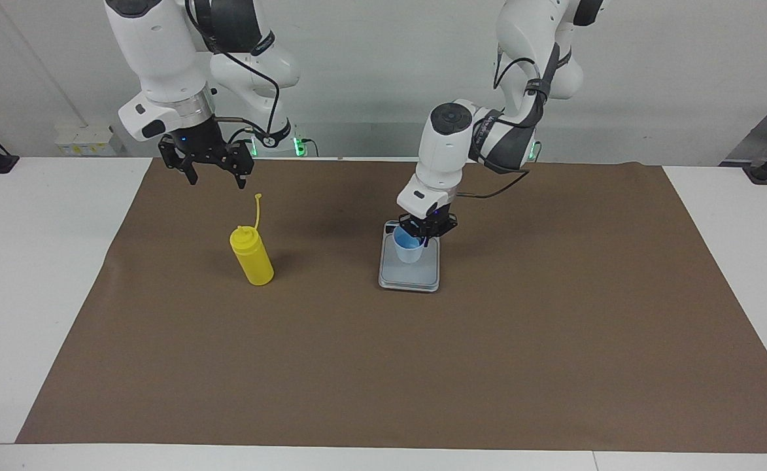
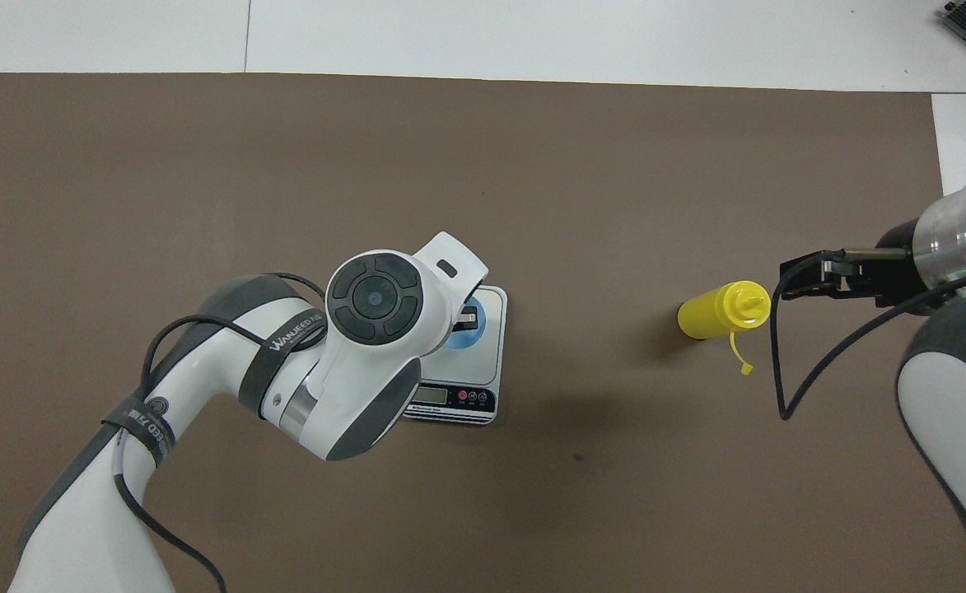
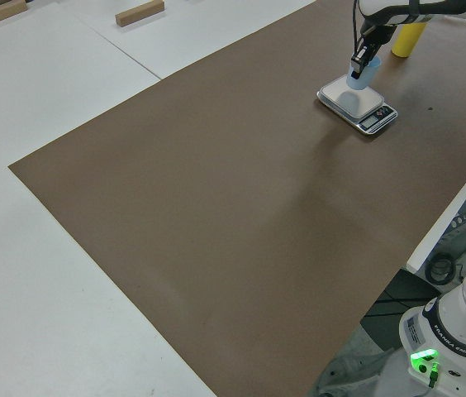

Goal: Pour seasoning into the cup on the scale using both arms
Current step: 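Carry the blue cup with the left gripper onto the scale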

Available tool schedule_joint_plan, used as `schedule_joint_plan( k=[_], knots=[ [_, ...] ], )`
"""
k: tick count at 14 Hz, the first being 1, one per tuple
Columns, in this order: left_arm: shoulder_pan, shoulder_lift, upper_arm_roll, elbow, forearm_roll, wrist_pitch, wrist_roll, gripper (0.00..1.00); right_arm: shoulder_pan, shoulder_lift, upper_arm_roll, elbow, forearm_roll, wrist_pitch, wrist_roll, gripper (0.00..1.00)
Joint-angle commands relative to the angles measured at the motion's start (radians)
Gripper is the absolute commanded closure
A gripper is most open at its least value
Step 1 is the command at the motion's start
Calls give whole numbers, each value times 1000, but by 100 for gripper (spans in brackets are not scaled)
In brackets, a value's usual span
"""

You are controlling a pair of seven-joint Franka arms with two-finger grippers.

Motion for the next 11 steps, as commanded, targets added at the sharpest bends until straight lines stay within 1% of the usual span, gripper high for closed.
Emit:
schedule_joint_plan(
  k=[1,3,4,5,6,9,11],
  knots=[
    [-16,5,16,-24,28,36,-20,100,-11,-18,6,-16,20,22,-14,0],
    [-16,5,16,-32,28,36,-20,100,-13,-17,6,-15,20,25,-13,0],
    [-16,5,16,-32,28,36,-18,90,-13,-17,6,-15,22,27,-7,0],
    [-15,5,16,-32,28,45,-17,54,-13,-17,6,-13,20,27,31,0],
    [-10,6,16,-32,28,55,-17,1,-12,-15,6,-12,22,39,68,0],
    [2,-4,26,-5,28,28,-15,0,-4,-15,6,-15,22,56,131,0],
    [48,-26,39,29,29,-36,2,0,-2,-15,8,-15,22,57,154,0]
  ],
)
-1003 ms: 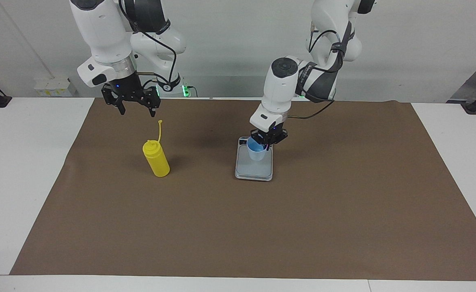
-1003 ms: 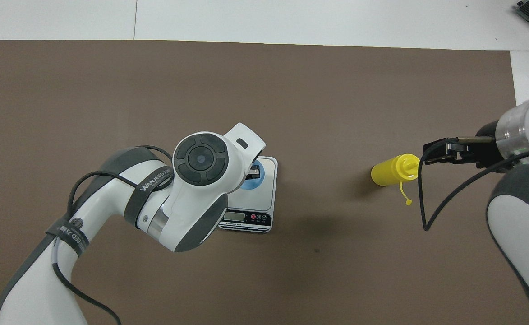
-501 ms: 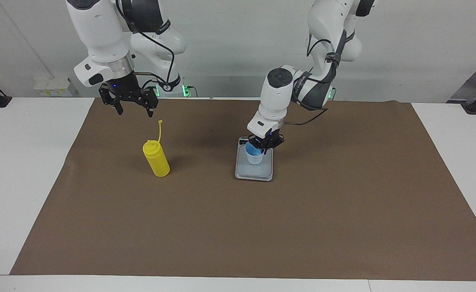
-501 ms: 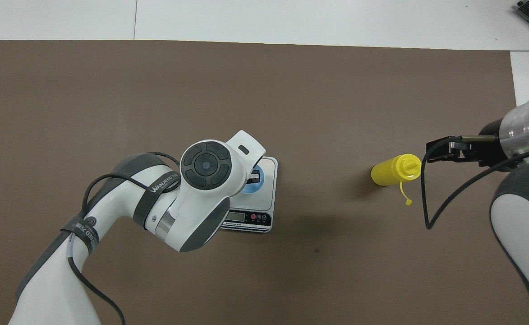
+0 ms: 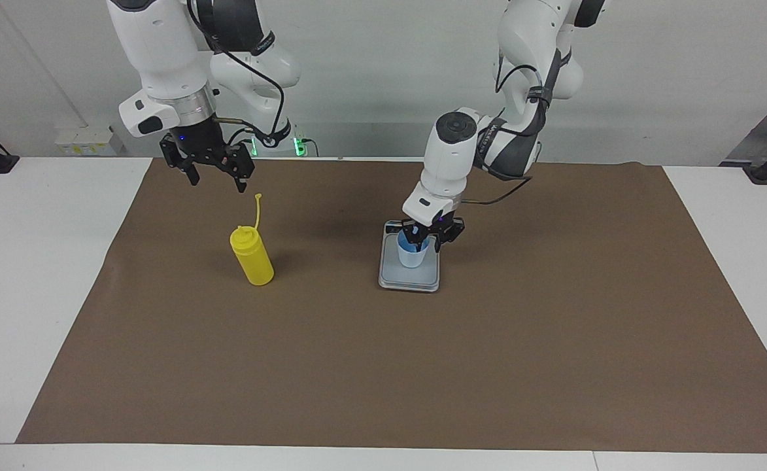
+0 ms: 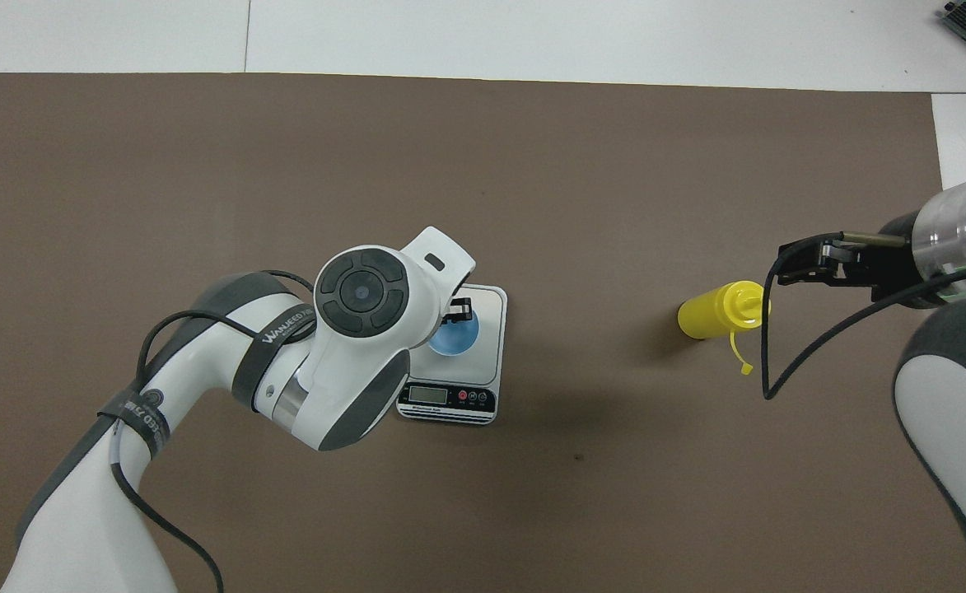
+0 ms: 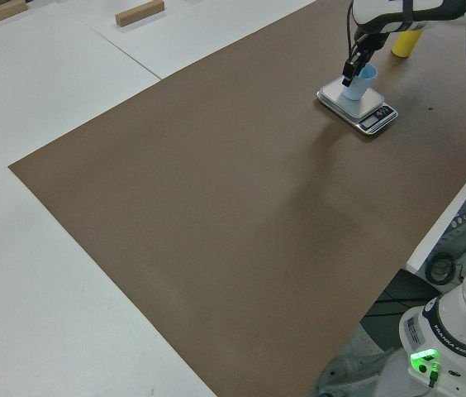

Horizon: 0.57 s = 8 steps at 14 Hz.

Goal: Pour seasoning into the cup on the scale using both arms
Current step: 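Carry the blue cup with the left gripper onto the scale, then release the cup and withdraw the left gripper from the scale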

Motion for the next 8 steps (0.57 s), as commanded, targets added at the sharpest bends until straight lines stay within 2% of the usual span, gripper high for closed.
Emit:
schedule_joint_plan(
  k=[1,4,8],
  knots=[
    [58,-45,8,36,23,-79,14,0,-6,-14,6,-15,18,17,41,0],
    [132,-94,8,53,23,-143,83,0,-6,-16,7,-18,64,20,93,0],
    [265,-141,7,76,20,-235,277,0,-17,-14,6,-21,78,33,143,0]
  ],
)
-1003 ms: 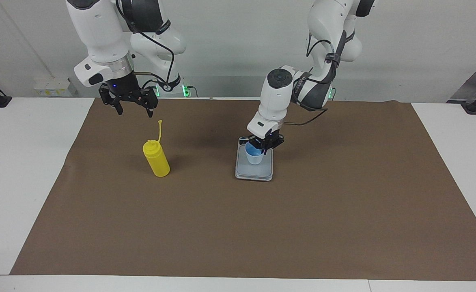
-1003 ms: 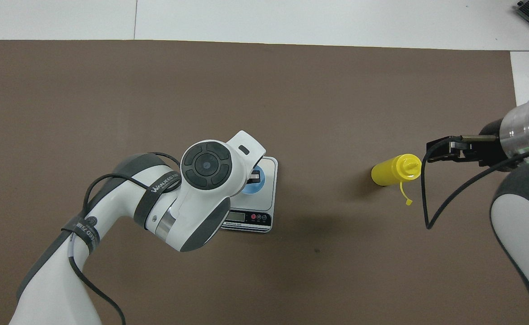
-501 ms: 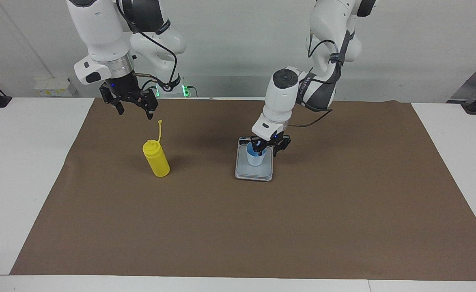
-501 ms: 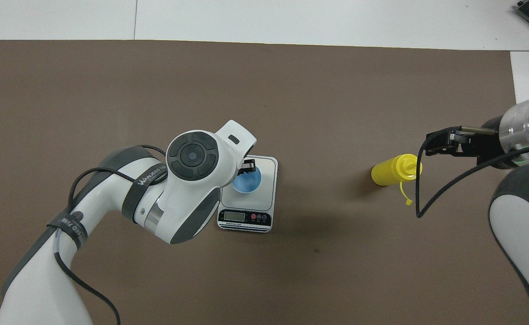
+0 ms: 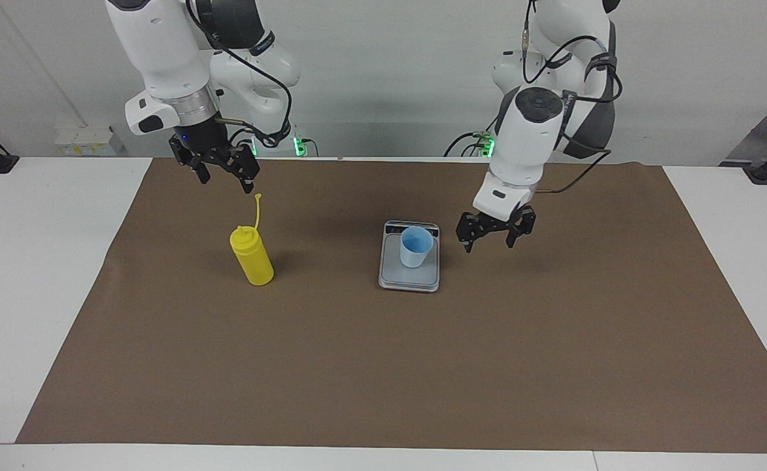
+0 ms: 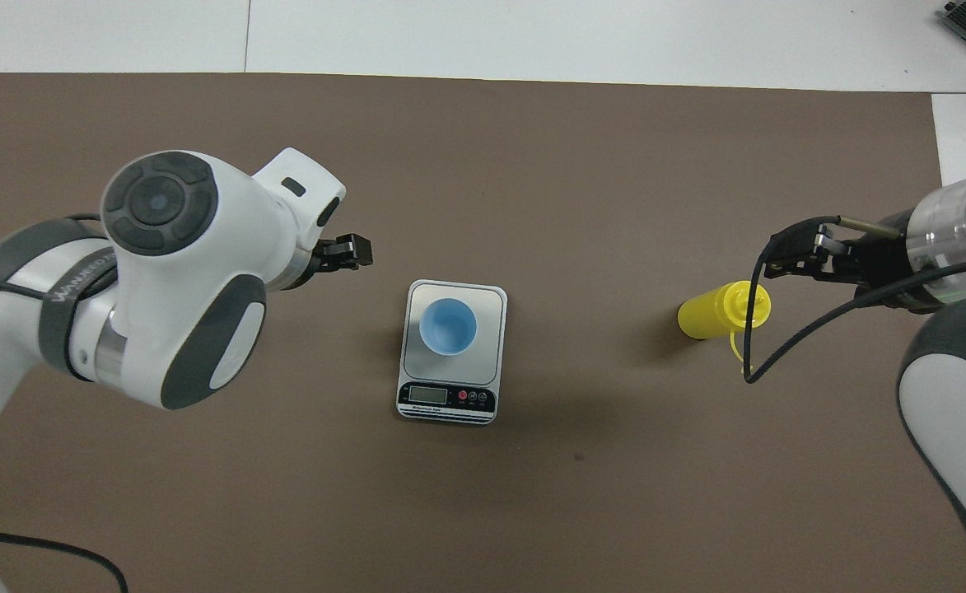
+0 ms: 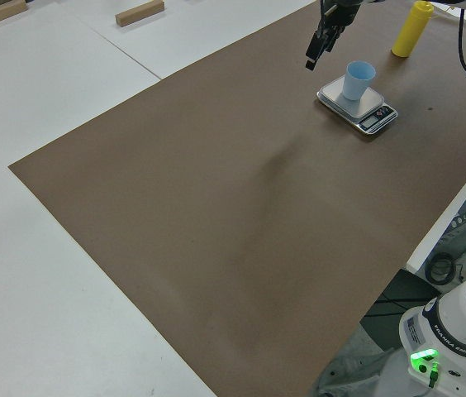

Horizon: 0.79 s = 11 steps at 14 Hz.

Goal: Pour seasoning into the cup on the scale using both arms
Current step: 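Release the cup and withdraw the left gripper from the scale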

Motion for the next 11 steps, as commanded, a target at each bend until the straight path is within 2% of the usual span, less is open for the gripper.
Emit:
schedule_joint_plan(
  k=[1,6,8,11],
  knots=[
    [85,-47,-8,7,13,-85,137,0,-19,-14,5,-22,22,20,26,0],
    [232,-136,-3,8,-16,-192,439,0,-47,12,3,-24,24,29,32,0],
    [296,-149,0,23,-17,-235,531,0,-77,45,3,-21,31,49,67,0],
    [342,-140,1,95,-17,-302,571,0,-135,120,3,-16,102,97,167,0]
  ],
)
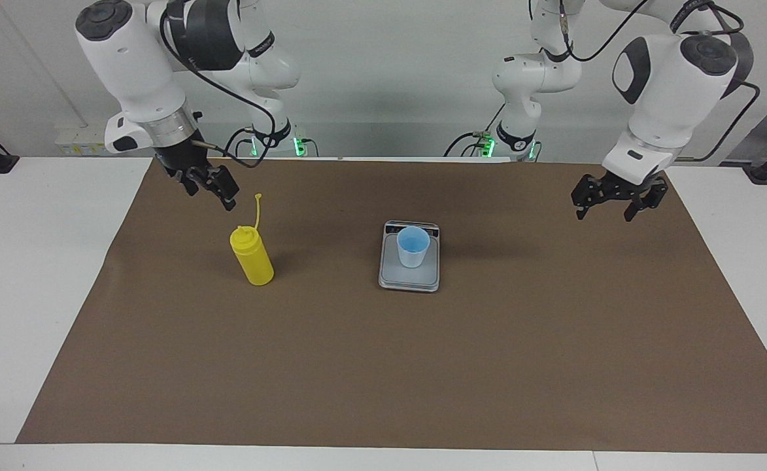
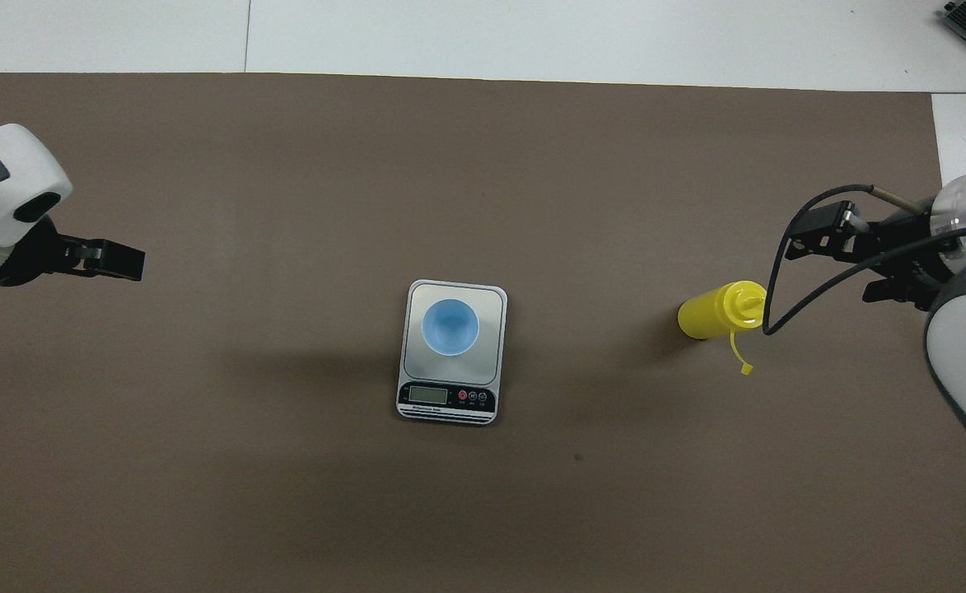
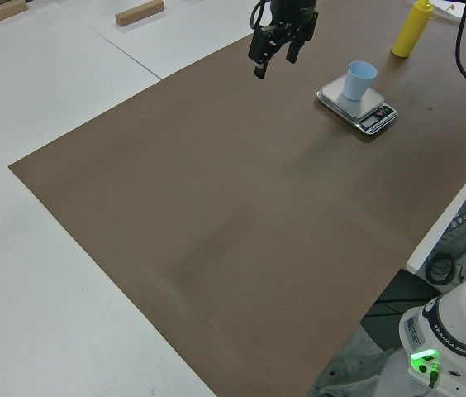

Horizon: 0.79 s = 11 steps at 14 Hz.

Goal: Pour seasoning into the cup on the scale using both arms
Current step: 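Lower the right gripper onto the yellow bottle and grasp it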

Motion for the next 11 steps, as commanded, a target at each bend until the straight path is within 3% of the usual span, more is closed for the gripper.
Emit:
schedule_joint_plan(
  k=[1,4,8,11],
  knots=[
    [25,8,-9,58,-12,-60,31,0,-53,88,8,4,55,44,103,0],
    [25,5,-7,57,-24,-60,25,0,-86,203,8,18,116,99,189,0],
    [18,-4,-15,69,-29,-75,15,0,-115,297,8,15,181,113,215,0],
    [19,14,-23,175,-18,-176,15,0,-143,367,9,15,260,84,213,0]
  ],
)
